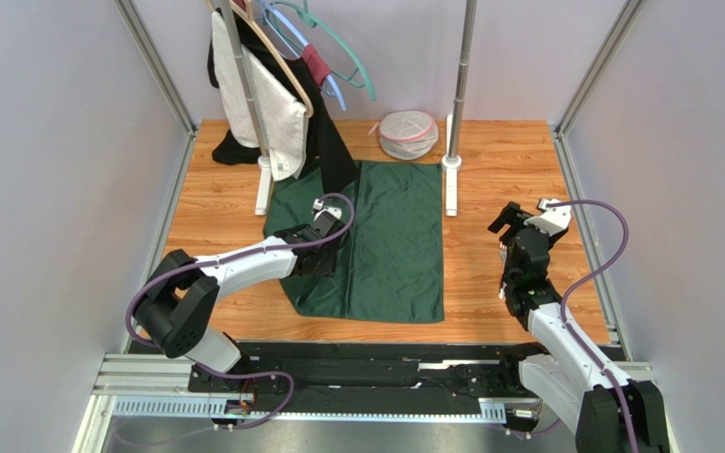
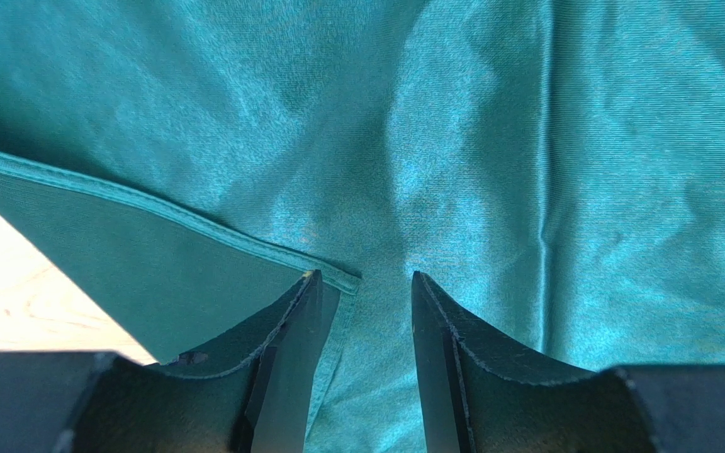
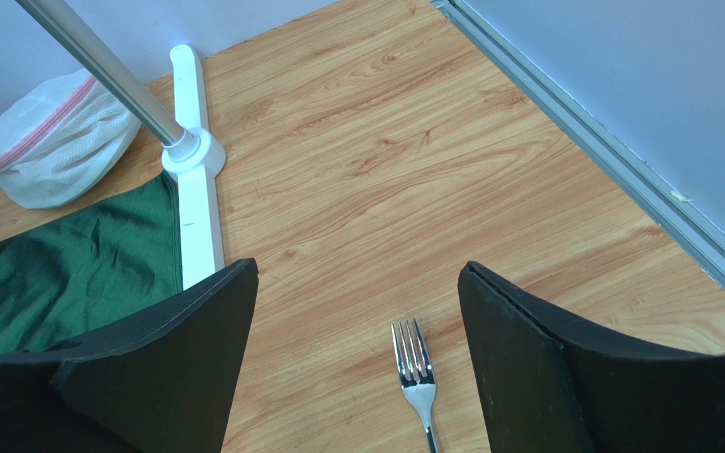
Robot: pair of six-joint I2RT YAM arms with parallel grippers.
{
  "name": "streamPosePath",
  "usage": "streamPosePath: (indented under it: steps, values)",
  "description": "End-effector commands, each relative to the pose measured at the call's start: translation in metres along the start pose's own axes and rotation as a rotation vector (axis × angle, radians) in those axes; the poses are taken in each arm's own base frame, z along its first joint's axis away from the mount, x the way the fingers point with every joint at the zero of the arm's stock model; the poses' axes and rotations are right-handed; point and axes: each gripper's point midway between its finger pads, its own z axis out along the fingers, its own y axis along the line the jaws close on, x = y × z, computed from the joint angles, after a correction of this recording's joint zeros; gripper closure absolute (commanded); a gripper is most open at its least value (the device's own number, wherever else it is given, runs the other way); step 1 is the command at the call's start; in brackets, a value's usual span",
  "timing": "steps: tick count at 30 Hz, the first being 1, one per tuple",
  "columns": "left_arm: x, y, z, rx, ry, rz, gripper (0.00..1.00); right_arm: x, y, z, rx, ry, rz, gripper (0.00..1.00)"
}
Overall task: Fold the napkin, place the utensils inside, and roll it up
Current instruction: Fold the napkin
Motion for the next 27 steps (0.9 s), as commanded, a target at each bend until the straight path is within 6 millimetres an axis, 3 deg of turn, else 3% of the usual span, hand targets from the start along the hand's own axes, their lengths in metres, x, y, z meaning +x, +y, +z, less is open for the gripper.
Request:
streamPosePath:
  steps: [1, 10, 18, 27]
  values:
    - [0.009, 0.002, 0.008, -0.017, 0.017, -0.043, 0.51, -0.026, 0.007, 0.004, 0.005, -0.062, 0.054, 0.18]
    - [0.014, 0.012, 0.011, -0.054, 0.006, -0.072, 0.59, -0.025, 0.008, 0.005, 0.002, -0.058, 0.055, 0.18]
    - [0.022, 0.017, 0.014, -0.080, 0.034, -0.073, 0.60, -0.025, 0.008, 0.006, 0.004, -0.054, 0.053, 0.18]
    - [0.004, 0.014, -0.005, -0.022, -0.053, -0.136, 0.60, -0.021, 0.011, 0.009, -0.001, -0.037, 0.045, 0.18]
